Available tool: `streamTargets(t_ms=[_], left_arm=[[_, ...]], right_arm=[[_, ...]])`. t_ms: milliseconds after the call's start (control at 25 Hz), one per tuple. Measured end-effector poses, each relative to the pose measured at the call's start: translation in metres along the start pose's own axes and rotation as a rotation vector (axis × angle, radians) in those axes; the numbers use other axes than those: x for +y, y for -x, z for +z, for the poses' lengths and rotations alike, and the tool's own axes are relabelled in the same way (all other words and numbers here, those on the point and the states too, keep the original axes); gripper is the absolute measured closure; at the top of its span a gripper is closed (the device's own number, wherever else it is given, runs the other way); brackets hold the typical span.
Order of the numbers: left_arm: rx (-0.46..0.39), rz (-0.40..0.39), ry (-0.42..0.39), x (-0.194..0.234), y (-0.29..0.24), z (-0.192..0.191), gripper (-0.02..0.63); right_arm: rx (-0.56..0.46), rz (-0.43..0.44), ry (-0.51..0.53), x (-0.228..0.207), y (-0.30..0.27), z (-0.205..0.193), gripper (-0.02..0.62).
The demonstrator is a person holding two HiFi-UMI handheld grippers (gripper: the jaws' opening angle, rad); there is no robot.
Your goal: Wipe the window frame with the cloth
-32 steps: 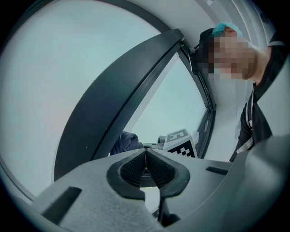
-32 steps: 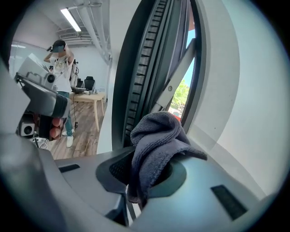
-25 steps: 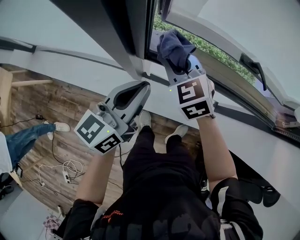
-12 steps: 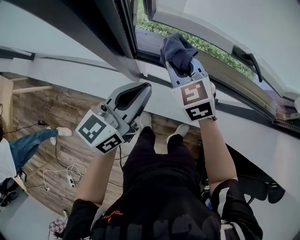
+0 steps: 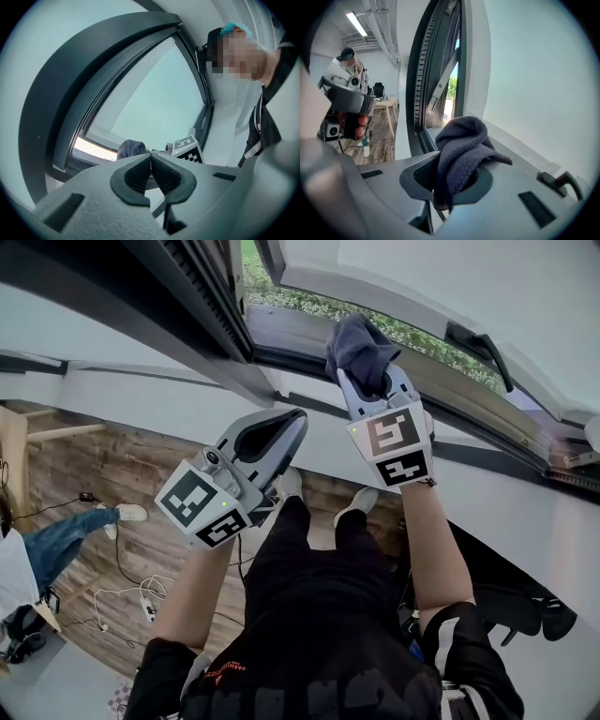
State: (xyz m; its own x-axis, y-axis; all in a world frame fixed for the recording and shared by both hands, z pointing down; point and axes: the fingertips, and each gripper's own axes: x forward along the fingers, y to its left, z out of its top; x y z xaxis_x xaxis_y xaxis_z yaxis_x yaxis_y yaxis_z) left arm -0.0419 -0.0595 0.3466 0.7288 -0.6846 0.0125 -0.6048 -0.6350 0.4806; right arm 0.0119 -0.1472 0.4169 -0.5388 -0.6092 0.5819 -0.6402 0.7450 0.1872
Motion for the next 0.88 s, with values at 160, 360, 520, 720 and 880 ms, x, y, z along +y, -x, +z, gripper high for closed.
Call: streamTargets(t_ms=[160,360,520,720,880], left_arm=[[0.010,-0.014,-0.008,-0.008,-0.009,-0.002,0.584],[0.021,-0.026,-0.015,-0.016,-0.018,-0.004,0.584],[0.019,-0.029,-0.024,-0.020,-0.020,-0.002,0.584],[0.002,-0.025,-0.033,-0.024,-0.014,0.010,0.584],[-0.028,-0.020,-0.054,-0.026,-0.008,0.028,0.584]], right_arm=[[0.003,-0.015,-0.022,-0.009,0.010,-0.008,0.541],[0.000,-0.031,-0.039,-0.019,0.019,-0.017,0.541],[-0.022,-0.053,-0.050,-0.028,0.027,-0.014,0.541],[-0.092,-0.076,-0.042,-0.032,0.044,0.013,0.541],[-0.187,-0.072,-0.004,-0.027,0.058,0.053,0.541]])
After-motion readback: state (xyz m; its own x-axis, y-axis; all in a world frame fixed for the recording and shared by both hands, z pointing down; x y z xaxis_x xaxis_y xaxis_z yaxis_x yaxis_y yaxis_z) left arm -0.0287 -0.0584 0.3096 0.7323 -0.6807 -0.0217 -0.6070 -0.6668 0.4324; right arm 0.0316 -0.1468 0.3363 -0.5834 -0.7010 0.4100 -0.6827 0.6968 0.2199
